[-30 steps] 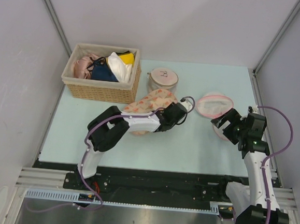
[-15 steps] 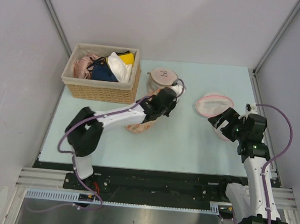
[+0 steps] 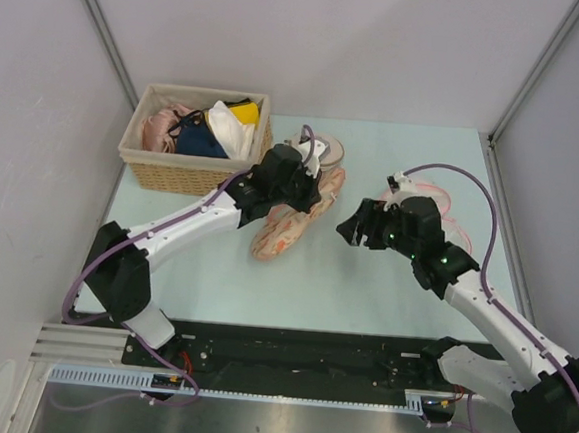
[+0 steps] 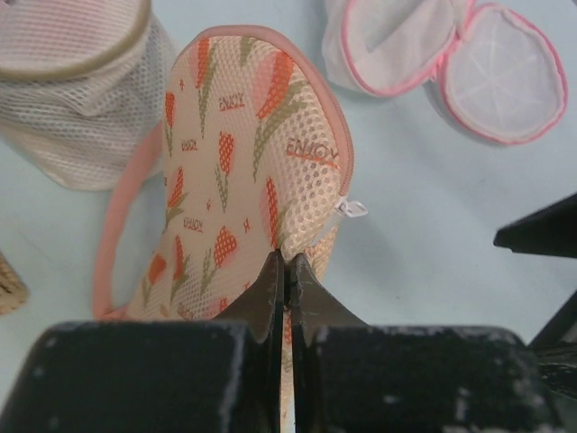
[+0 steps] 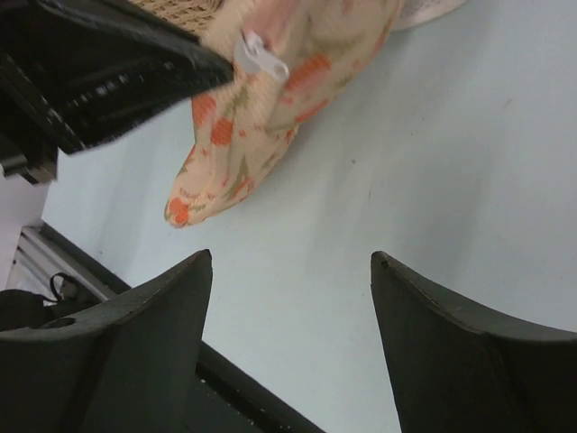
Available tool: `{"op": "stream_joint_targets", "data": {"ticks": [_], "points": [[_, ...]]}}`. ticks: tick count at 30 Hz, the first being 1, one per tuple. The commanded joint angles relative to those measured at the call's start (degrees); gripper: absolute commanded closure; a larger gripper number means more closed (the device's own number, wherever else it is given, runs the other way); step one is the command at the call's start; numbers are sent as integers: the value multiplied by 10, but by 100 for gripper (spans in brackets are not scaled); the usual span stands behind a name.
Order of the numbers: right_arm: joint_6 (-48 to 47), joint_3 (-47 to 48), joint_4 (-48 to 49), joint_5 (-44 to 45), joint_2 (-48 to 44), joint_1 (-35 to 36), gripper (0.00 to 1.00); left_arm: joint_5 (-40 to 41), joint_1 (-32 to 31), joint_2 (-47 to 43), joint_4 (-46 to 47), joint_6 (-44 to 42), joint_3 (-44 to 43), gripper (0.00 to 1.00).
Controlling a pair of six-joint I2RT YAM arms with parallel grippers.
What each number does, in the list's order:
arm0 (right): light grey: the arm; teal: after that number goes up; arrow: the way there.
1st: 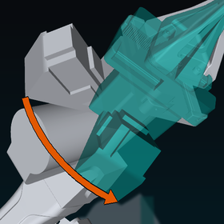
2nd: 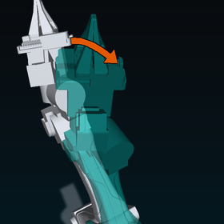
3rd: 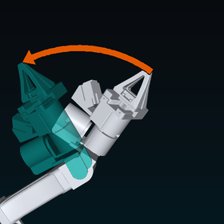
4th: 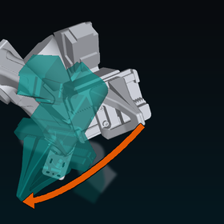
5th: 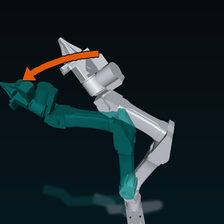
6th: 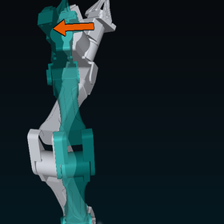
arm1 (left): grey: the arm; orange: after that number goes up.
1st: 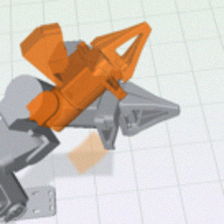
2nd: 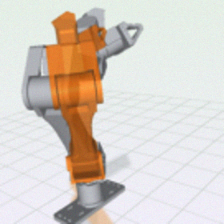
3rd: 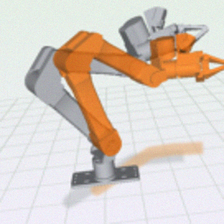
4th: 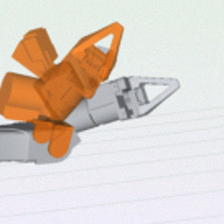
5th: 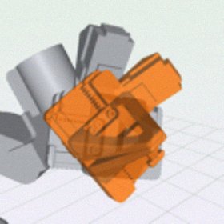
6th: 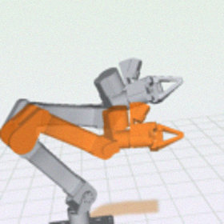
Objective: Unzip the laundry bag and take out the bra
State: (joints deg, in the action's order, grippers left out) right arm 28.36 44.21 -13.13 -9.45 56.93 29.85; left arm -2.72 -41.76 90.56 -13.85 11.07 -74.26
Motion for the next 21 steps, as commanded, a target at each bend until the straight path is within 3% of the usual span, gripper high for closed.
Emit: {"op": "stream_joint_targets", "data": {"ticks": [1,5,14,21], "points": [[-30,57,35,85,19,21,26,-60,-2,-4,-4,20,1,100],[-45,69,60,95,55,21,27,-59,-2,-2,1,25,0,100],[-79,130,63,138,123,49,42,-63,-2,10,-8,26,-8,99],[-92,137,57,156,153,67,47,-69,-2,18,-14,24,-18,100]]}}
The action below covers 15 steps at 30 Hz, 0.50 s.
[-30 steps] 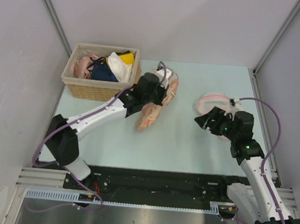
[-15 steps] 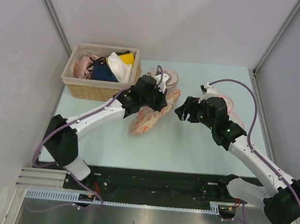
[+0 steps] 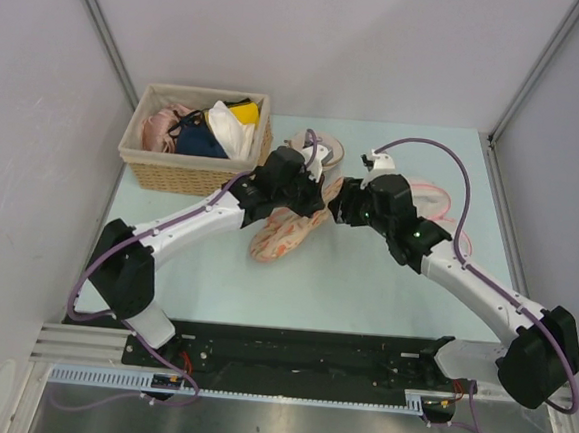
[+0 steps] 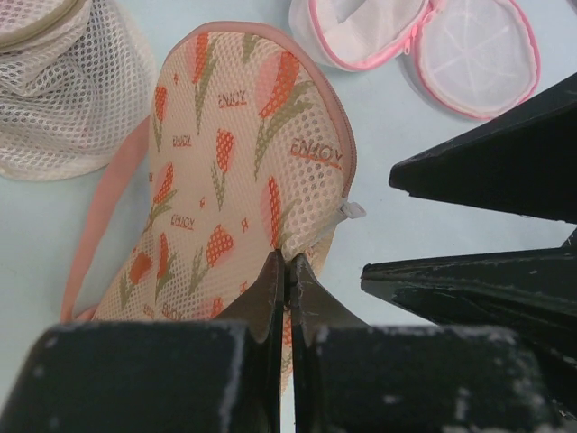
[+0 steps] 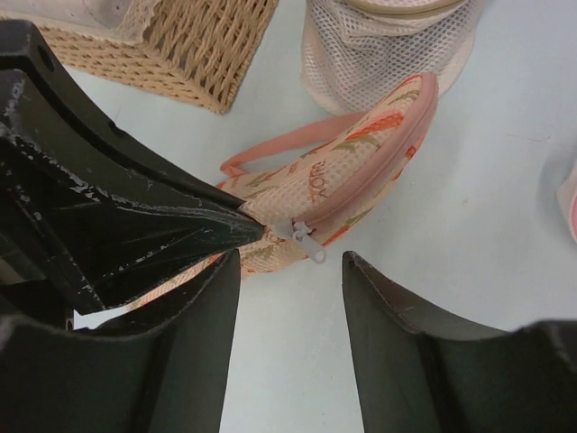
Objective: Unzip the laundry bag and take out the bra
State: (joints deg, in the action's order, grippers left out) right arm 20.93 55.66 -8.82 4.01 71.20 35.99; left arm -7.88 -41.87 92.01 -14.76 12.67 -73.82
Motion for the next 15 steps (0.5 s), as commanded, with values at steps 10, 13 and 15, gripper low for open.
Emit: {"op": "stream_joint_targets", "data": {"ticks": [10,13,15], "points": [[-27,23,6,22,32,7,58,-21,-1,4,-6,4,-27,100],[-26,23,6,18,36,6,58,-21,-1,4,-10,3,-31,100],[-23,23,6,19,39,7,59,-24,-1,2,-10,2,-32,100]]}}
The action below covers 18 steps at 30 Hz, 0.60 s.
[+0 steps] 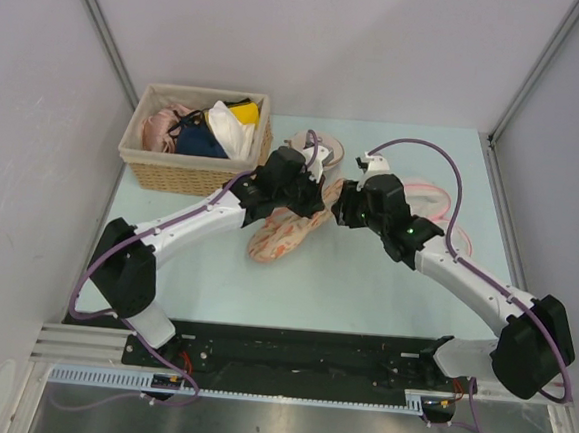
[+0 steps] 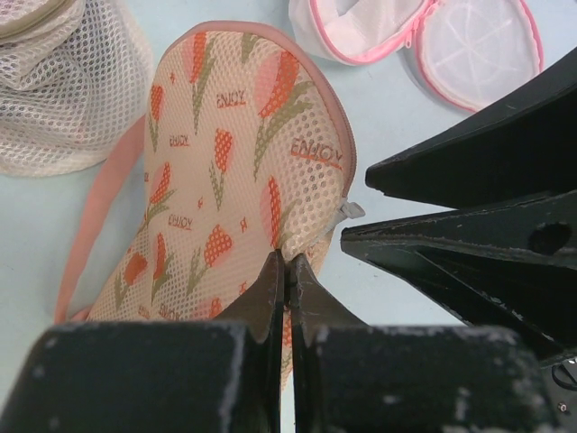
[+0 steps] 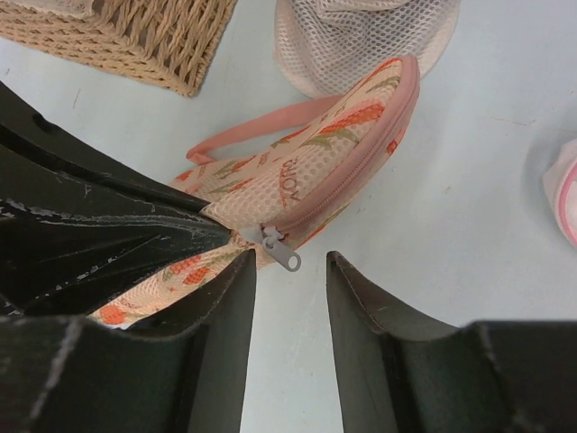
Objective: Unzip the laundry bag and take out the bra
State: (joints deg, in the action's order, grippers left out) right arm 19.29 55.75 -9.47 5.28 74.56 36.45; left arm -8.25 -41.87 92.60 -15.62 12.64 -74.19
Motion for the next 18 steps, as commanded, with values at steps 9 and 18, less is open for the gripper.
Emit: {"op": "stream_joint_targets", "data": {"ticks": [9,18], "points": [[-4,23,24,-1,4,1,82,-27,-1,-6,-1,1,-24,100],[9,23,-4,5,-26,-49,100,-48,-2,-9,-10,-9,-19,100]]}}
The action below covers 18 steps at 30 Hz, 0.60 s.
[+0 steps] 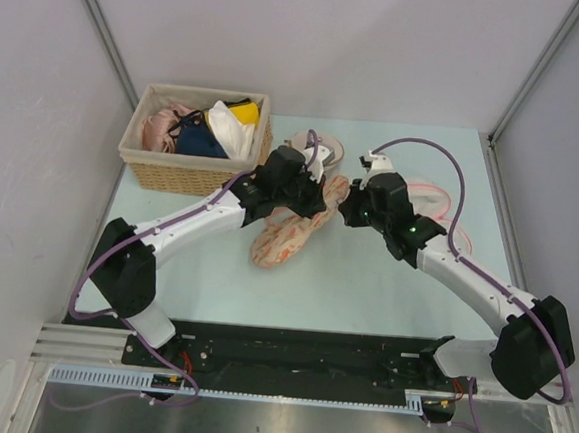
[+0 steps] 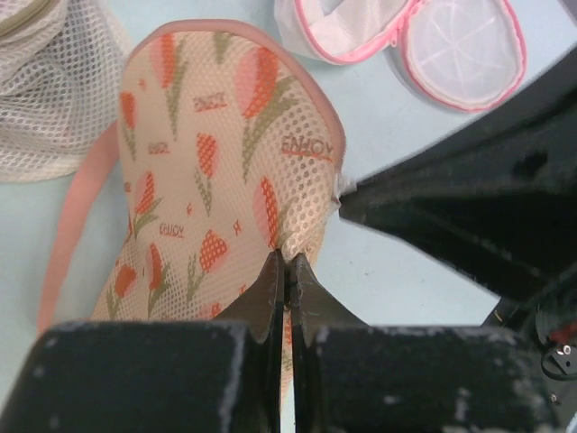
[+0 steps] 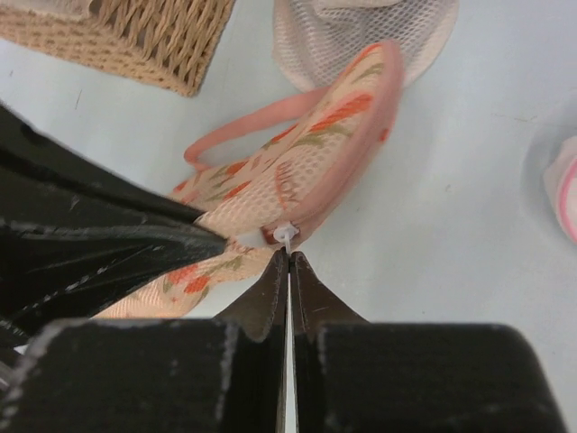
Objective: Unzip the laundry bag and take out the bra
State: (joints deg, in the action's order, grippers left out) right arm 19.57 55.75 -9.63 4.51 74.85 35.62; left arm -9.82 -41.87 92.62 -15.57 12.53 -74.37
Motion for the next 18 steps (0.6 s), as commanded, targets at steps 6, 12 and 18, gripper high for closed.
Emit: {"op": "stream_joint_targets", "data": {"ticks": [6,12,18], "points": [[15,17,-12,-38,-39,-113,100,-34,-10,-21,-20,-31,5,100],[17,3,2,-86,-14,-150,100,-55,-30,-39,-23,-52,36,99],[10,-11,-10,-64,-15,-146,100,-108,-47,-106,34,-52,124,100]]}}
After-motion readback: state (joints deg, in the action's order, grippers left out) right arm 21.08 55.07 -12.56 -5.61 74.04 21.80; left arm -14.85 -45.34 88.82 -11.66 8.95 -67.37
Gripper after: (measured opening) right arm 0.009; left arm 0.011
